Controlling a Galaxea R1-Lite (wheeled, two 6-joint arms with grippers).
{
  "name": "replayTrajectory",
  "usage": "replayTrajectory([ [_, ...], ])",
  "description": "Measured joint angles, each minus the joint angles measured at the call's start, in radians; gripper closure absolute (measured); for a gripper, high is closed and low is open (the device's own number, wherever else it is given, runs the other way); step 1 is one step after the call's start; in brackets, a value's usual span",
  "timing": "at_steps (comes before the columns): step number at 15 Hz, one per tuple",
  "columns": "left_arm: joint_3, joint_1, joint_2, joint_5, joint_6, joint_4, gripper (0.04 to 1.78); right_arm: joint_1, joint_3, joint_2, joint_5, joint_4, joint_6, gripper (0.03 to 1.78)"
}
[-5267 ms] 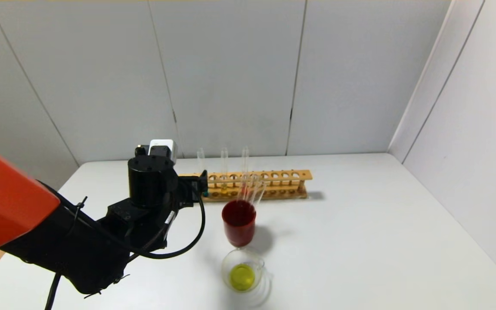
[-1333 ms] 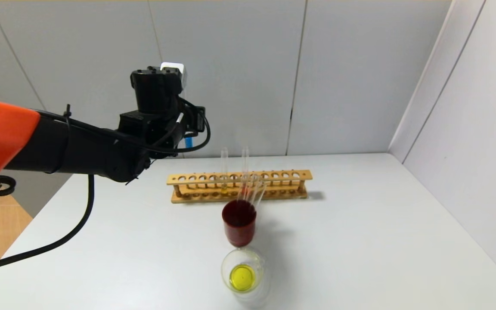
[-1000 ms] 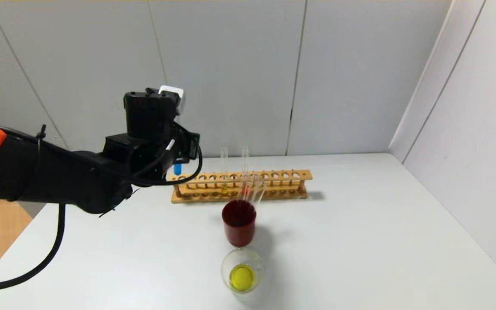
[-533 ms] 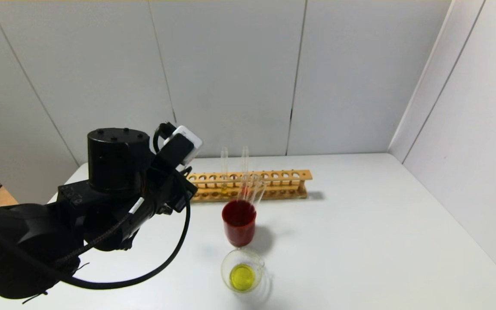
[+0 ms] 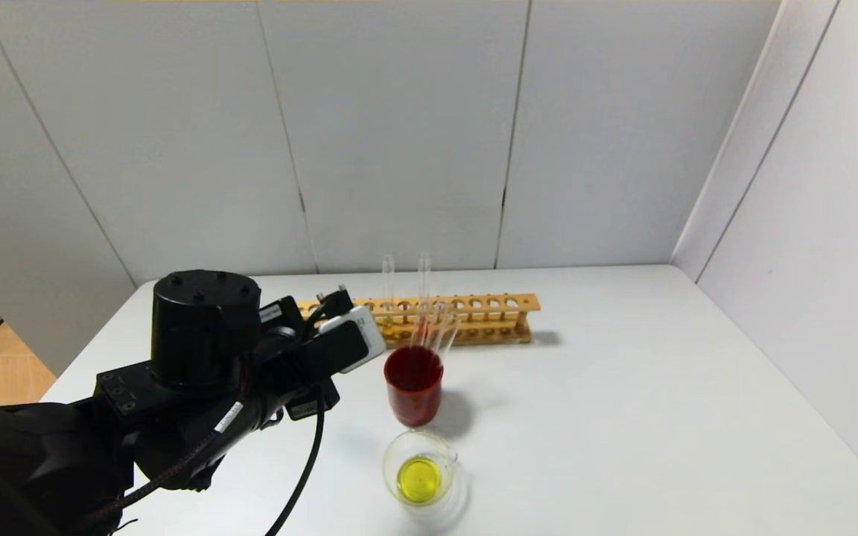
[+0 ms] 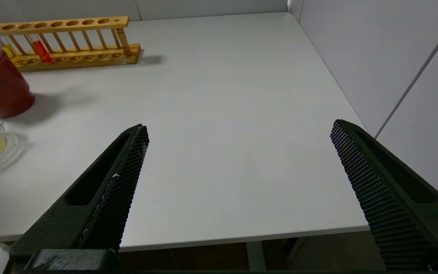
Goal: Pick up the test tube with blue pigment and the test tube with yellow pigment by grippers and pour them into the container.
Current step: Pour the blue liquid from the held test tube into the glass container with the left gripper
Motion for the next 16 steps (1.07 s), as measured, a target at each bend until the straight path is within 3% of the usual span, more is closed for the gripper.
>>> replayTrajectory([
  [11, 0.036, -0.024, 0.127, 0.003, 0.244, 0.001, 1.49, 0.000, 0.000, 0.000, 0.000, 0.000, 0.000, 0.06],
  [16, 0.041, -0.044, 0.147, 0.060, 0.364, 0.016, 1.49, 0.000, 0.000, 0.000, 0.000, 0.000, 0.000, 0.06],
])
